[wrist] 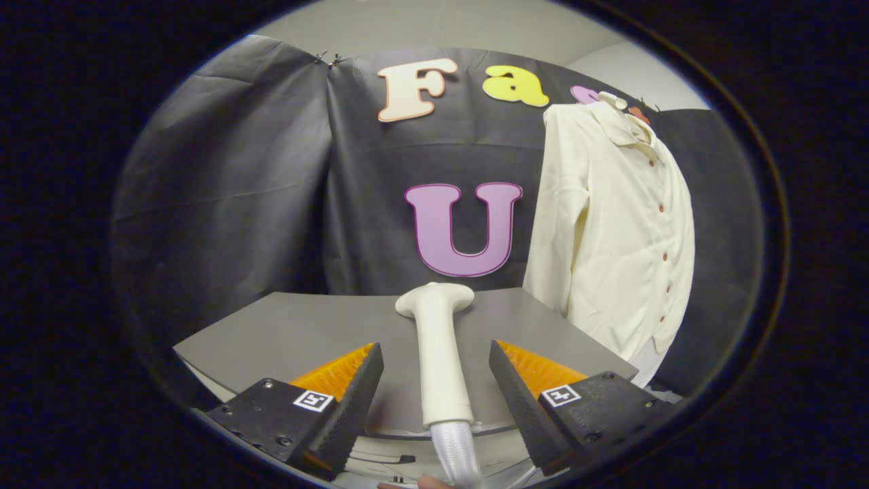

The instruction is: Iron the clothes twice with a garment steamer, once on the left side and once on the right side.

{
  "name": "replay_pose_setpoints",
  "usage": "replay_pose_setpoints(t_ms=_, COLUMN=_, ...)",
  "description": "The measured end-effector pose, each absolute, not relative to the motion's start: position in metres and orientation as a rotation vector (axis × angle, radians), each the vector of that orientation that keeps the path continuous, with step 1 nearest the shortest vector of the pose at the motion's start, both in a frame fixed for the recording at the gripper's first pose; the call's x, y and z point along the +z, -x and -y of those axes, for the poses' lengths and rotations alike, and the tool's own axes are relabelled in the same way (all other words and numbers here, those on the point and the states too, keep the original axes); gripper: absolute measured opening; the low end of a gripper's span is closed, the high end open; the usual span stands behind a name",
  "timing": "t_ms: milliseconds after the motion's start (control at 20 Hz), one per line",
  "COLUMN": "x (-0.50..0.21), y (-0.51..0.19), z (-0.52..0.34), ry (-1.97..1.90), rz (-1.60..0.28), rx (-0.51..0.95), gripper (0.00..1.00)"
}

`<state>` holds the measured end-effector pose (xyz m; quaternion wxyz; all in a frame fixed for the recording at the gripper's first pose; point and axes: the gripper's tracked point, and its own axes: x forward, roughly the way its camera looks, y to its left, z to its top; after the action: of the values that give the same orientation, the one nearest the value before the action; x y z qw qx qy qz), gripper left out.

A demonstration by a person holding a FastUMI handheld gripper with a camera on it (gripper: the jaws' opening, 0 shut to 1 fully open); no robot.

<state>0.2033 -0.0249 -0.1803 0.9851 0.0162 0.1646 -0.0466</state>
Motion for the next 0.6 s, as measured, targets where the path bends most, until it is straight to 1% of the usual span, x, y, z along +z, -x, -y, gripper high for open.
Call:
replay_pose_setpoints(t_ms=100, x=-0.190, y=-0.210, z=0.026, ry=-0.036, rz=-0.365, rx=-0.100, gripper=0.95)
replay_pose_setpoints(t_ms=300, x=-0.199, y=-0.223, z=0.025, ry=-0.024, rz=-0.392, rx=-0.116, gripper=0.86)
replay_pose_setpoints(t_ms=350, x=-0.203, y=-0.226, z=0.026, ry=-0.014, rz=-0.398, rx=-0.124, gripper=0.81)
replay_pose_setpoints(t_ms=450, x=-0.217, y=-0.227, z=0.035, ry=0.021, rz=-0.432, rx=-0.164, gripper=0.66)
replay_pose_setpoints(t_ms=500, x=-0.211, y=-0.225, z=0.035, ry=0.014, rz=-0.404, rx=-0.160, gripper=0.58)
replay_pose_setpoints(t_ms=550, x=-0.214, y=-0.230, z=0.034, ry=0.014, rz=-0.405, rx=-0.156, gripper=0.52)
replay_pose_setpoints(t_ms=600, x=-0.213, y=-0.227, z=0.036, ry=0.014, rz=-0.407, rx=-0.149, gripper=0.49)
